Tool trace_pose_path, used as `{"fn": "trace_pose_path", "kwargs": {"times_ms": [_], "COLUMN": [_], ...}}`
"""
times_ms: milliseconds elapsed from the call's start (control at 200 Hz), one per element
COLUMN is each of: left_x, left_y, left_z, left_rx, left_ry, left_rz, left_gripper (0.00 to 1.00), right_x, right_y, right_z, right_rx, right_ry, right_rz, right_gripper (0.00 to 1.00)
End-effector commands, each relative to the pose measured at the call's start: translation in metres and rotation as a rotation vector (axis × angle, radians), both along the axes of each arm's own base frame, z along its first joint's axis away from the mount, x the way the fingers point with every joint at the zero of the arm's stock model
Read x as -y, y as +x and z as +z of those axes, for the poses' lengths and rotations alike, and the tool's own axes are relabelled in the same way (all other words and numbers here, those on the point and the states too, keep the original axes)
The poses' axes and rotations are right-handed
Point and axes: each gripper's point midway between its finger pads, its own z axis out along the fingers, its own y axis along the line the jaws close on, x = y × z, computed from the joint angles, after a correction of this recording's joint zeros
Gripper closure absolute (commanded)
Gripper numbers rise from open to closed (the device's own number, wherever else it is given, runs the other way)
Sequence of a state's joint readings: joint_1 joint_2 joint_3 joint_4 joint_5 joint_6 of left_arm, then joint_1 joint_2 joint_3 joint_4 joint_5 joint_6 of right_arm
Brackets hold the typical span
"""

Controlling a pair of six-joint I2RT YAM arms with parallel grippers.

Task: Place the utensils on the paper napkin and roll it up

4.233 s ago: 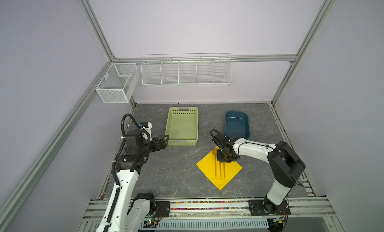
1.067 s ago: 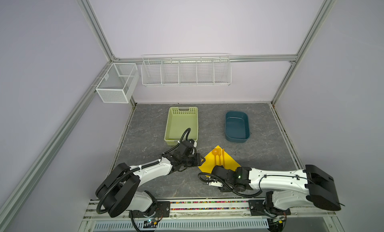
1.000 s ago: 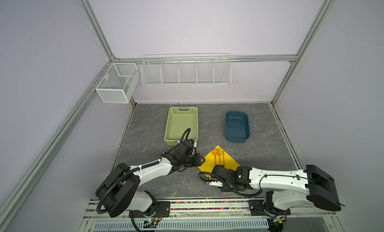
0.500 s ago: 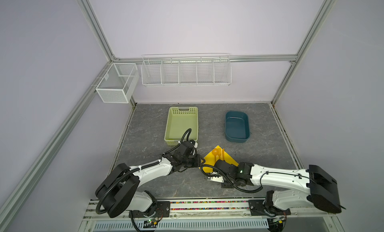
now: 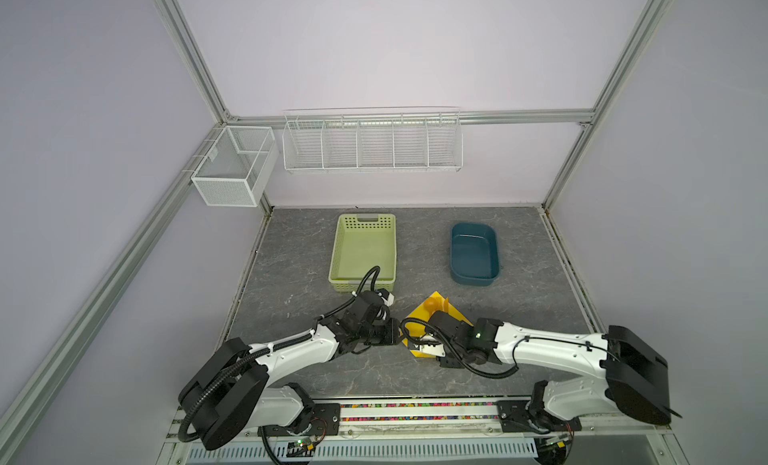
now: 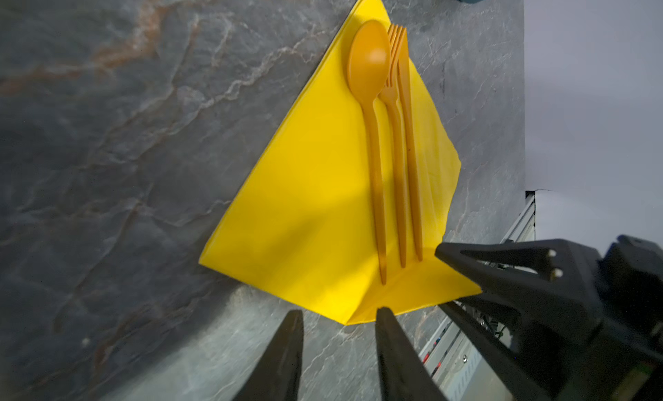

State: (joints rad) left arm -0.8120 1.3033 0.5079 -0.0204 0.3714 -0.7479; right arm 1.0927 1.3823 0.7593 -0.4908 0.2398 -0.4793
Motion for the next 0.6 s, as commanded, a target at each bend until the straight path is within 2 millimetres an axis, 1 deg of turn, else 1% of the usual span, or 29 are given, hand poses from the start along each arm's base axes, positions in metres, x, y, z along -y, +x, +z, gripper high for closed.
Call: {"fn": "trace_pose_path", "kwargs": {"times_ms": [0,60,200,390,485,600], "left_x": [0.008,0.011,0.023,0.036,0.041,0.046], "left_y": [-0.007,-0.010,-0.020,-0.031,-0.034,-0.034], "left_z": [0.005,0.003,0.003,-0.004,-0.006,-0.008], "left_rx": [-0.009,-0.015,-0.034,-0.063,-0.073,-0.083], "left_ry": [-0.055,-0.062,-0.093,-0.115,-0.124,-0.140], "left_rz": [-0.011,-0.019,-0.052,-0.071,-0.075,-0.072], "left_gripper": [0.65,0.65,0.66,0.68,0.69,0.73], "right_x": [-0.005,-0.004,-0.002,0.001,0.002,0.006], "right_y": [0.011,0.015,0.021,0.027,0.029,0.036], "right_z": [0.003,0.002,-0.001,0.001,0.003,0.004], "right_rx": [0.029,0.041,0.050,0.070,0.074,0.104], "right_ry": [0.020,0.017,0.015,0.028,0.043,0.041], "right_rz": [-0.010,-0.024,-0.049,-0.075,-0.084,-0.115], "right_gripper": [0.54,0.47,0.39,0.35,0.31,0.28]}}
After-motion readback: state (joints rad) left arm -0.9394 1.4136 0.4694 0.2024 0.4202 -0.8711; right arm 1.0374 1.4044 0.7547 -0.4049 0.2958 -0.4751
